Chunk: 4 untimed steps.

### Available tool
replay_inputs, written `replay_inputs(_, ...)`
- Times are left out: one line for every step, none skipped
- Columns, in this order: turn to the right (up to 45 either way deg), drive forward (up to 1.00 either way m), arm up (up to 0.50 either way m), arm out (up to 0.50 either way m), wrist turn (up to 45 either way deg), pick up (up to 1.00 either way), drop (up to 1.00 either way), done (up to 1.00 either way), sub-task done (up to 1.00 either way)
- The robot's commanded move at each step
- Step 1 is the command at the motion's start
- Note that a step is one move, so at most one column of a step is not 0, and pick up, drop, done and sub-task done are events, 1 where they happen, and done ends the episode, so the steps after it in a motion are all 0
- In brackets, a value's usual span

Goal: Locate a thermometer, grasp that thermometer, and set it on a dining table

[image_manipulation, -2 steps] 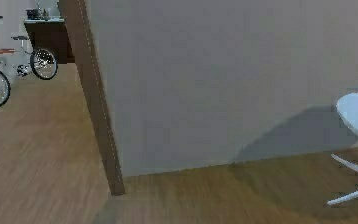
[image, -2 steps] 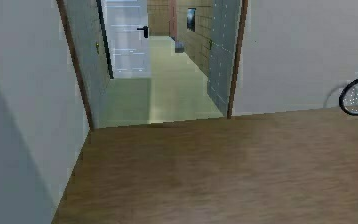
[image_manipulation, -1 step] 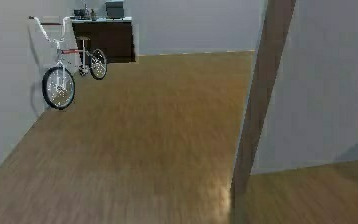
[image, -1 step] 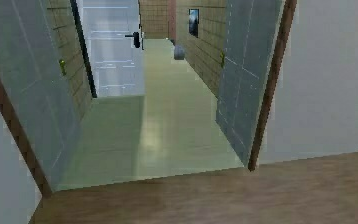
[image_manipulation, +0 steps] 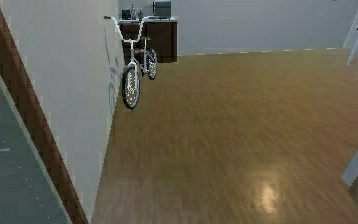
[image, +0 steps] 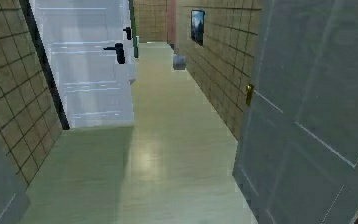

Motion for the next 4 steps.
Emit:
replay_inputs(-3.0,0.00,0.00,0.00,0.0,0.00,0.00,0.00,0.00)
replay_inputs(0.0,1.00,0.00,0.00,0.0,0.00,0.00,0.00,0.00)
replay_inputs(0.0,0.60,0.00,0.00,0.0,0.00,0.00,0.00,0.00)
replay_inputs(21.0,0.00,0.00,0.00,0.0,0.00,0.00,0.00,0.00)
